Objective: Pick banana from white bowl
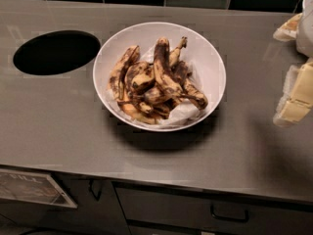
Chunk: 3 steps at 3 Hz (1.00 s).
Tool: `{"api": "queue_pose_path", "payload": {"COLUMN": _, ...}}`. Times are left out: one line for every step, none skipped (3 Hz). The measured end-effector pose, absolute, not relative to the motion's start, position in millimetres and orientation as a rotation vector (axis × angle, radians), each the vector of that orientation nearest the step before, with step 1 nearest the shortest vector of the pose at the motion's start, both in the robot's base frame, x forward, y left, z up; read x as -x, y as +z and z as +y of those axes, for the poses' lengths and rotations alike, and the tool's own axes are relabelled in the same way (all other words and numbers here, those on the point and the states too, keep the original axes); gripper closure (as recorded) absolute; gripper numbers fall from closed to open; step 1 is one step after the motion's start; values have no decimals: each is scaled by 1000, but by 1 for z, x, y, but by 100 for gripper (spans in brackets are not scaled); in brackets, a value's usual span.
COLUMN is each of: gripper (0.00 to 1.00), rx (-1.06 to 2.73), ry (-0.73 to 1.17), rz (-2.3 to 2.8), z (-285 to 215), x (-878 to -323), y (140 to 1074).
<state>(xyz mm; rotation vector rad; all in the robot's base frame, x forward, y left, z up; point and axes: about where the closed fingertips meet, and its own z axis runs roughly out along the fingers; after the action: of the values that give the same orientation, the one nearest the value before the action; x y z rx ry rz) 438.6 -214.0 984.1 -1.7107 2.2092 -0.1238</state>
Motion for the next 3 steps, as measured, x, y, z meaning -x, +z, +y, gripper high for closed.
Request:
{"api": "queue_pose_path", "payload": {"gripper": 0, "rx": 1711, "ry": -123, "rz": 2209, "z": -214, "x": -439, "y": 984}}
{"api": "queue_pose_path", "payload": {"gripper": 0, "rx": 1732, "ry": -96, "rz": 2186, "z": -193, "x": -441, "y": 990}}
{"api": "queue_pose_path", "payload": {"gripper": 0, "rx": 1788, "ry": -68, "rz": 2124, "z": -159, "x": -440, "y": 1000}}
